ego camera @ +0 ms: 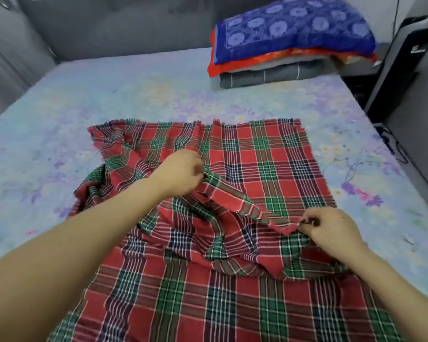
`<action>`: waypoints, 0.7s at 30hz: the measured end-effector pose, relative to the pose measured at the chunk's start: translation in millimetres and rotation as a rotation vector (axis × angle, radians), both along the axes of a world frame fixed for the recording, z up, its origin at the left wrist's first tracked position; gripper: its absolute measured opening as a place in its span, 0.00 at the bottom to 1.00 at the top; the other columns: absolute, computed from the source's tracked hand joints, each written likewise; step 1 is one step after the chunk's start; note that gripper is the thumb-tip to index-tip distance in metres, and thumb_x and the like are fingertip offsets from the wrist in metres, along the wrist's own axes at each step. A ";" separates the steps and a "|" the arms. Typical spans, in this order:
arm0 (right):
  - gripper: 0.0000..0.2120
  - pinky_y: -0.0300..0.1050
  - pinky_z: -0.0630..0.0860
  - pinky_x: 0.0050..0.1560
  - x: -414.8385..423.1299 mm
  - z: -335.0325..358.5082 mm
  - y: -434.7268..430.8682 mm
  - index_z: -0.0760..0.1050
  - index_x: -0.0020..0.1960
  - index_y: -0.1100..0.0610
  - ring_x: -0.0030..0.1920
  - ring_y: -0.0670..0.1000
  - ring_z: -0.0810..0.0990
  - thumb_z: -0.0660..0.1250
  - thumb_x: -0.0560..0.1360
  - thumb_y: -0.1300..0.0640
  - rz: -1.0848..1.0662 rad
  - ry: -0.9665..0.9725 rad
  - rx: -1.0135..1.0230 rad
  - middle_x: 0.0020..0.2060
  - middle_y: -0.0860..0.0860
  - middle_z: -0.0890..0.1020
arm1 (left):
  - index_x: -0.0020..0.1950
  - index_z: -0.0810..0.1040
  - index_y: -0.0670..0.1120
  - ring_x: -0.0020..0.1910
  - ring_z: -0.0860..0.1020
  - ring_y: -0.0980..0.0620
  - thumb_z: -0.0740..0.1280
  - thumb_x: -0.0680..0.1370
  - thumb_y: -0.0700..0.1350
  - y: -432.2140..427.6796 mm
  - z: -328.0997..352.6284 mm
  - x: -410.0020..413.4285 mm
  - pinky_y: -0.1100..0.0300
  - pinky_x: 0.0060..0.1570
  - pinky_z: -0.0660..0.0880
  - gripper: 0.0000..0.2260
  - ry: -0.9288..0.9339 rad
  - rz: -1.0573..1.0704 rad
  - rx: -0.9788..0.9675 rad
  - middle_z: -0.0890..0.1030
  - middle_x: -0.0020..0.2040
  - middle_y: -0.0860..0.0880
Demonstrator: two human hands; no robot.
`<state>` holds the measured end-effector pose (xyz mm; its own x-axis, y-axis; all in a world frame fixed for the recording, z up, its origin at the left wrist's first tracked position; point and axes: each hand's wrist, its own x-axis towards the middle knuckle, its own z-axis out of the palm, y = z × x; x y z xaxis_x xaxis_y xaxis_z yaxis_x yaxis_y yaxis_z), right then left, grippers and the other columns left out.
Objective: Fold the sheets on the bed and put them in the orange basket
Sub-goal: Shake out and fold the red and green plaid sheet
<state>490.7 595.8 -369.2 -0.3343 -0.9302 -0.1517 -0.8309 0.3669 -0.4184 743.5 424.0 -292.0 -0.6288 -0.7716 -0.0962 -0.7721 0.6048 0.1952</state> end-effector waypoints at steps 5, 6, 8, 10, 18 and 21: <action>0.10 0.42 0.67 0.39 -46.0 -4.7 5.2 0.80 0.51 0.54 0.49 0.56 0.80 0.70 0.73 0.50 -0.142 0.032 0.125 0.43 0.52 0.82 | 0.44 0.70 0.40 0.35 0.71 0.49 0.60 0.80 0.43 11.7 2.9 -50.5 0.63 0.34 0.64 0.08 0.297 0.116 0.243 0.72 0.34 0.49; 0.13 0.43 0.68 0.41 -53.7 -9.4 9.7 0.80 0.54 0.55 0.52 0.56 0.80 0.70 0.73 0.49 -0.169 0.027 0.165 0.45 0.53 0.82 | 0.44 0.68 0.41 0.32 0.68 0.52 0.59 0.81 0.44 14.8 1.2 -57.6 0.66 0.30 0.62 0.08 0.314 0.109 0.262 0.70 0.32 0.50; 0.08 0.42 0.69 0.41 -68.1 -22.8 19.0 0.80 0.49 0.51 0.53 0.55 0.80 0.69 0.74 0.48 -0.186 -0.016 0.236 0.46 0.52 0.82 | 0.45 0.66 0.42 0.29 0.66 0.54 0.59 0.81 0.45 20.8 -4.9 -69.6 0.66 0.28 0.61 0.08 0.311 0.095 0.288 0.69 0.31 0.50; 0.03 0.42 0.71 0.44 -82.9 -35.6 26.6 0.77 0.43 0.45 0.51 0.52 0.80 0.68 0.74 0.47 -0.189 -0.060 0.279 0.47 0.48 0.82 | 0.46 0.67 0.43 0.31 0.70 0.51 0.61 0.80 0.44 24.1 -16.5 -83.2 0.65 0.29 0.63 0.06 0.265 0.077 0.316 0.72 0.33 0.49; 0.23 0.50 0.74 0.57 -135.2 -80.5 30.7 0.66 0.71 0.50 0.62 0.59 0.74 0.61 0.77 0.53 -0.296 0.119 0.403 0.65 0.55 0.74 | 0.63 0.77 0.43 0.57 0.77 0.48 0.76 0.69 0.46 22.5 -59.0 -140.2 0.61 0.54 0.70 0.23 -0.187 -0.015 0.415 0.79 0.58 0.46; 0.31 0.54 0.71 0.60 -160.7 -95.3 17.1 0.57 0.74 0.50 0.63 0.62 0.70 0.65 0.74 0.53 -0.290 0.219 0.472 0.66 0.56 0.69 | 0.55 0.80 0.42 0.52 0.77 0.48 0.75 0.70 0.47 14.1 -76.9 -156.6 0.58 0.53 0.73 0.17 -0.150 0.034 0.359 0.80 0.52 0.46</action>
<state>330.0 612.9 -464.5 -0.6350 -0.6448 -0.4255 -0.7174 0.6965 0.0151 586.9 438.1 -369.0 -0.5616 -0.6924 -0.4530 -0.8267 0.4918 0.2733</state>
